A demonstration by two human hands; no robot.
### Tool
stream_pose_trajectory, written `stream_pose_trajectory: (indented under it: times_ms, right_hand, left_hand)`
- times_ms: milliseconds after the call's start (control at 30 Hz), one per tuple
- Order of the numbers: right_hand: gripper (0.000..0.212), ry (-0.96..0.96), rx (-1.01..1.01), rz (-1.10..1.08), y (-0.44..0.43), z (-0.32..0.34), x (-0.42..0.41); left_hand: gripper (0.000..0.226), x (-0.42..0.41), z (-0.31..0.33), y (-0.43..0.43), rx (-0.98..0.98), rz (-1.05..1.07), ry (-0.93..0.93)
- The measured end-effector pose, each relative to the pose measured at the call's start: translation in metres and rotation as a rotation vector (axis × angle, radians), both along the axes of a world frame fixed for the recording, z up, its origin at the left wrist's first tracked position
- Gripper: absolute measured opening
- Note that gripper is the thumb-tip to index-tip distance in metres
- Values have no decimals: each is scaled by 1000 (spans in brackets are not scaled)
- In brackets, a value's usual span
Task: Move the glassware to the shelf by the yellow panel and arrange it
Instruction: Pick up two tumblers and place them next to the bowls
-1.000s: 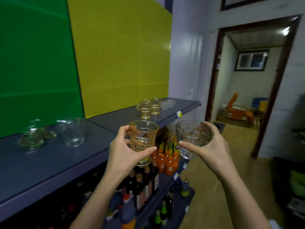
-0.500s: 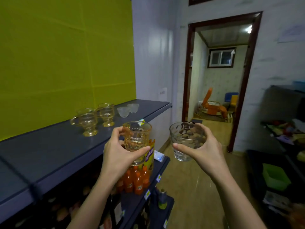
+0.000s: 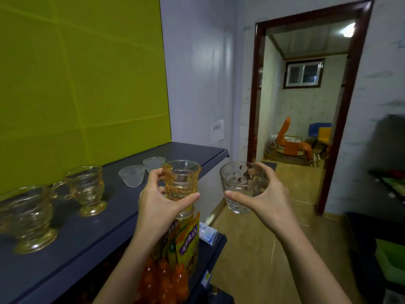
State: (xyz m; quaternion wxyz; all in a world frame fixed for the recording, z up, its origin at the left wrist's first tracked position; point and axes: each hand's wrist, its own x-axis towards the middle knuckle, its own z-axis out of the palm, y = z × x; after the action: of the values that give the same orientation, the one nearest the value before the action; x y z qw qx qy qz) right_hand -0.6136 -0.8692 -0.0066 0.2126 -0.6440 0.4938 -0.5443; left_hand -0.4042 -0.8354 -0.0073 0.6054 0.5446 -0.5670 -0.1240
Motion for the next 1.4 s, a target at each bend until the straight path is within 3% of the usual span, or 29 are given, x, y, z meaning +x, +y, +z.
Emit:
stream_pose_trajectory:
  times_ms: [600, 1033, 1400]
  right_hand:
    - [98, 16, 6, 415, -266, 15, -41]
    - [100, -44, 19, 689, -388, 12, 24]
    - [98, 36, 46, 836, -464, 9, 82]
  left_hand:
    - [76, -63, 1, -201, -22, 416, -5]
    - [77, -36, -2, -285, 42, 667, -69]
    - [68, 3, -2, -337, 131, 762, -82]
